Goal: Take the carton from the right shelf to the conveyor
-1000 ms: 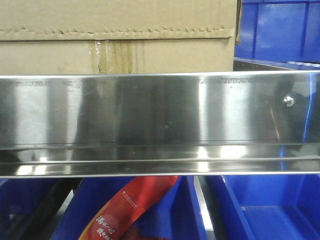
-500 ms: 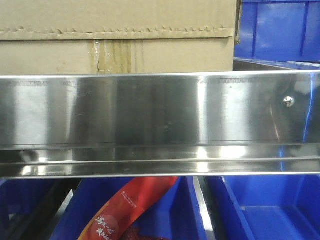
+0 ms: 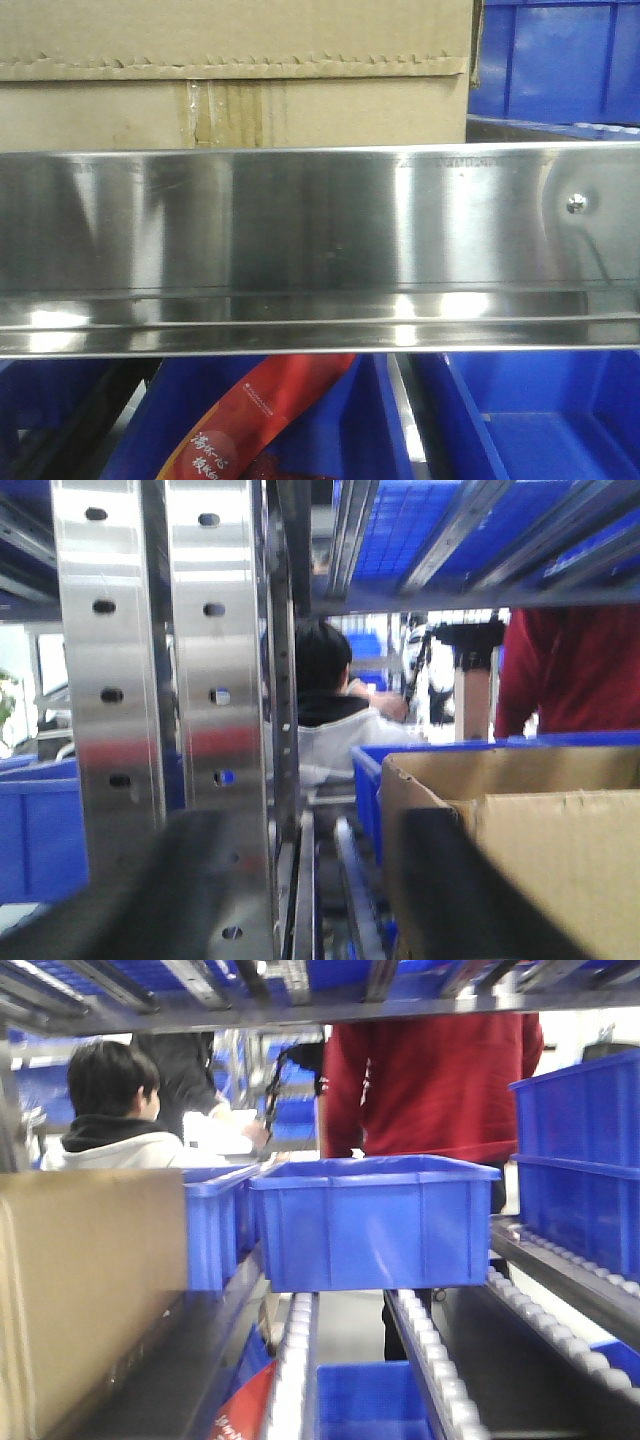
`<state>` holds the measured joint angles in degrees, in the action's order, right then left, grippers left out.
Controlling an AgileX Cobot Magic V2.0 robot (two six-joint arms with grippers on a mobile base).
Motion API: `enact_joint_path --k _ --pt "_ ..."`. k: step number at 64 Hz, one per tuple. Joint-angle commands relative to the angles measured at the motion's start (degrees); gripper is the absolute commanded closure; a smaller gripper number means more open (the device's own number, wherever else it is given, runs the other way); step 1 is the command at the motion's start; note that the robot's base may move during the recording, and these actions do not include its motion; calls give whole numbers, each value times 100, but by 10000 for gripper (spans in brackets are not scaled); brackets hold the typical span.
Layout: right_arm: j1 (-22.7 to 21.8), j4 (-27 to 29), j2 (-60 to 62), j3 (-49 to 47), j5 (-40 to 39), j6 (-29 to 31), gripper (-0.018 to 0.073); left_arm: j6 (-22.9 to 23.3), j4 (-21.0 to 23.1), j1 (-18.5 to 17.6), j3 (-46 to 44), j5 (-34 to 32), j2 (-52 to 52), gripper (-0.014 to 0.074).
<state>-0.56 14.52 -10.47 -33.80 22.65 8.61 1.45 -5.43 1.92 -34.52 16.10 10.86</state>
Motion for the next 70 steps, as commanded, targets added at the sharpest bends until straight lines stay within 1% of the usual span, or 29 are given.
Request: enact_joint_path --k 1,4,8,12,18,25,31,35,36,39,45,48,50,56,60,63,65,67,70 --pt "2 -204 -297 -168 39 75 -8 1 -32 15 -381 257 369 171" --pt "2 -359 -437 -207 4 89 1 1 -5 3 -514 246 483 140" --pt "6 -366 -643 -301 18 89 1 1 17 -106 -671 280 659 135" --pt "56 -196 -776 -408 18 89 1 1 42 -313 -867 404 805 134" --pt "234 -11 -999 -689 144 89 1 1 76 -719 -1267 835 1167 134" --pt "608 135 -1454 -1148 416 89 1 1 76 -1318 -1942 1481 1884 134" --pt "993 176 -1965 -1588 508 89 1 1 76 -1714 -2503 1913 2544 134" --pt "1322 176 -2372 -1919 532 89 1 1 76 -2018 -2924 2173 3067 134" --pt "1460 176 -2507 -2029 532 89 1 1 76 -2121 -3092 2253 3222 134" --pt "1668 176 -2836 -2304 571 89 1 1 76 -2257 -3388 2372 3588 134" --pt "2165 176 -3594 -3005 782 89 1 163 76 -2320 -4034 2624 4344 134" --pt "2395 176 -3994 -3447 978 89 1 410 -1 -2320 -4439 2798 4734 134" --pt "2547 176 -4393 -3805 1127 89 1 581 -158 -2320 -4815 2952 5016 134" --pt "2695 176 -5194 -4720 1571 89 1 898 -510 -2320 -5616 3402 5661 134" --pt "2693 147 -5693 -5402 1905 -143 1 1152 -779 -2320 -6158 3741 6112 134" --pt "2693 -77 -6121 -5883 2209 -527 1 1289 -1062 -2320 -6620 4093 6416 134" --pt "2693 -377 -6378 -6306 2556 -824 1 1371 -1200 -2290 -6902 4308 6617 134" --pt "2693 -655 -6639 -6657 2883 -1088 1 1415 -1226 -2231 -7168 4482 6812 134" --pt "2693 -1044 -6998 -7150 3400 -1388 1 1414 -1146 -2122 -7515 4680 7102 134"
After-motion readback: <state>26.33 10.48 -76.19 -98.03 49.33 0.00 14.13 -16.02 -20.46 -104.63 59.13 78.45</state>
